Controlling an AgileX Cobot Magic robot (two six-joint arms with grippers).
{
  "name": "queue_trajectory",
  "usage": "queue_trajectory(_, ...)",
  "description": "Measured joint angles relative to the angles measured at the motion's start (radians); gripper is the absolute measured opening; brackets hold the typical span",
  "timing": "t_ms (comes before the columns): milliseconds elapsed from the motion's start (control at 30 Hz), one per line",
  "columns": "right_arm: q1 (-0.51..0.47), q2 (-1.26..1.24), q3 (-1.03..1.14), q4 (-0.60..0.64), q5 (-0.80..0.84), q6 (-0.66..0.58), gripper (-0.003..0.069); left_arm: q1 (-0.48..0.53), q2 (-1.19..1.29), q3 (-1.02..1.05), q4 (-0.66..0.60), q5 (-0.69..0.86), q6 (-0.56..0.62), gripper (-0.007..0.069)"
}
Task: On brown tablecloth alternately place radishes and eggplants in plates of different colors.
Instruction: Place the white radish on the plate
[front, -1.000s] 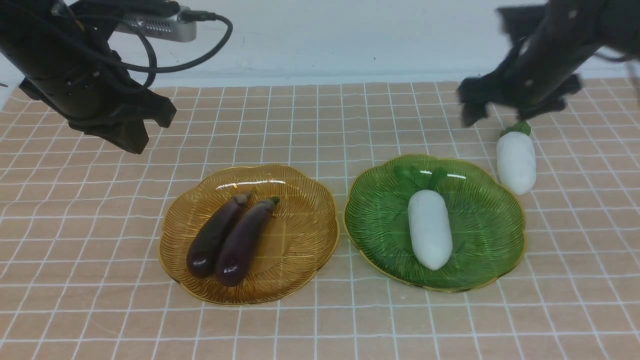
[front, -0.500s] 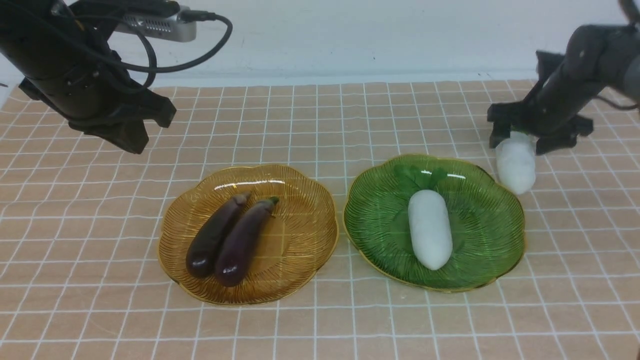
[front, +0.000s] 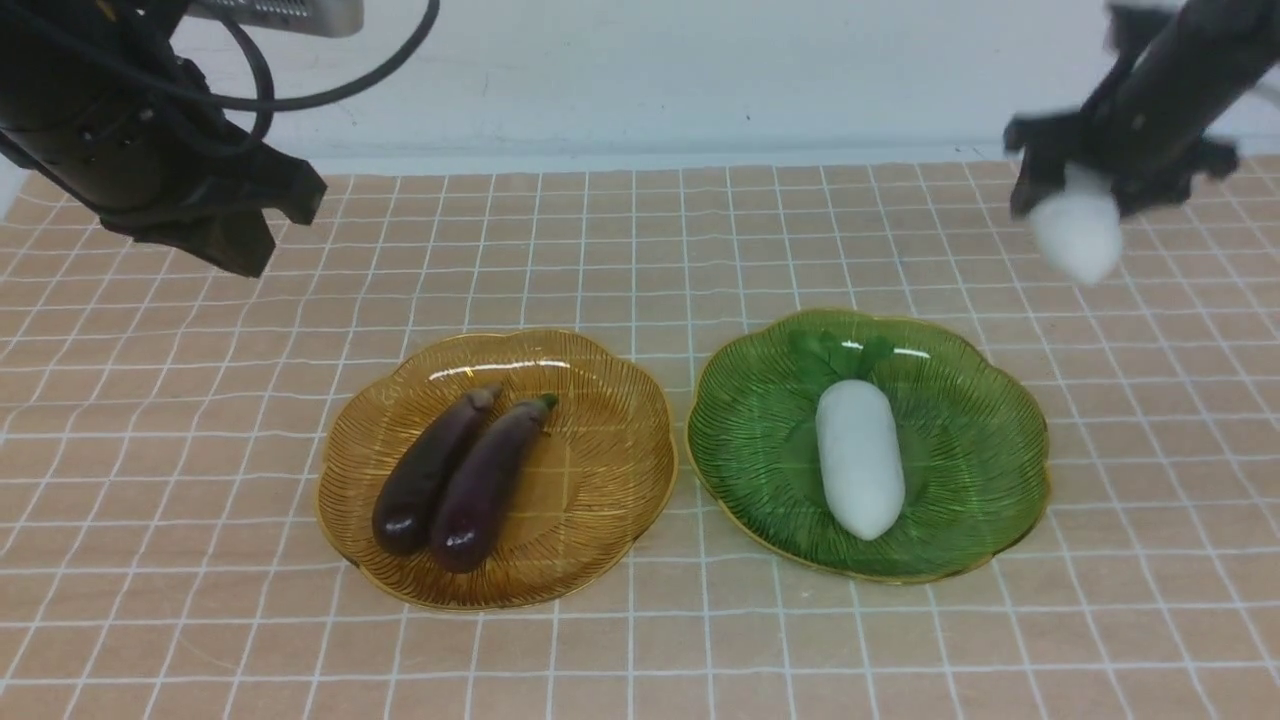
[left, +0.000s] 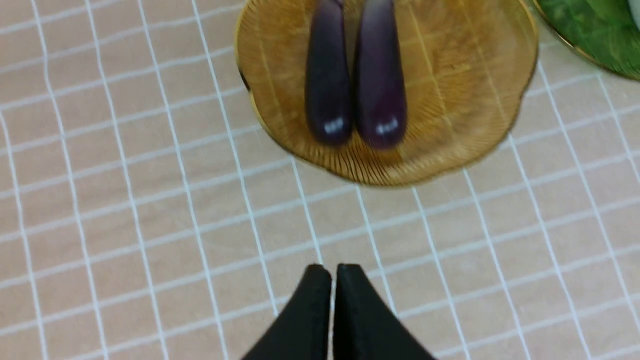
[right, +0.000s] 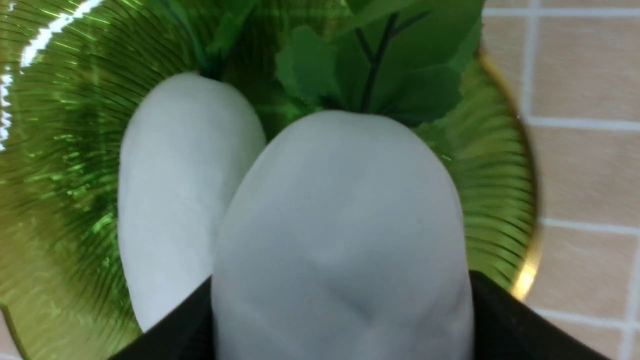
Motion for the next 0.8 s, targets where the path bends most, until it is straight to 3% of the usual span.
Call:
queue_trajectory(67,0.022,0.018,0.002,0.002,-0.038,0.0,0.0526,0.0,-0.092,0.065,-0.01,0.002,-0.01,-0.0003)
queue_trajectory(233,0.042,0.023,0.002,-0.003,-0.062,0.007,0.0673,0.0,-0.294,0.152,-0.015,0.007,-0.03,-0.0003)
queue_trajectory(333,0.042,0.015,0.003,-0.018,-0.012,-0.043,0.0662,0.0,-0.414,0.167,-0.016,0.02,-0.103,-0.0003)
queue_trajectory(567,0.042,-0.213,0.046,-0.035,-0.002,-0.078,0.0358,0.0,-0.53,0.191,0.0,0.025,-0.128,-0.0003)
queue_trajectory(667,0.042,-0.427,0.064,-0.008,0.0,-0.08,0.0139,0.0,-0.541,0.204,0.008,0.026,-0.13,-0.0003)
queue_trajectory(800,0.042,-0.664,0.101,0.018,0.002,-0.085,0.002,0.0,-0.544,0.217,0.008,0.026,-0.13,-0.0003)
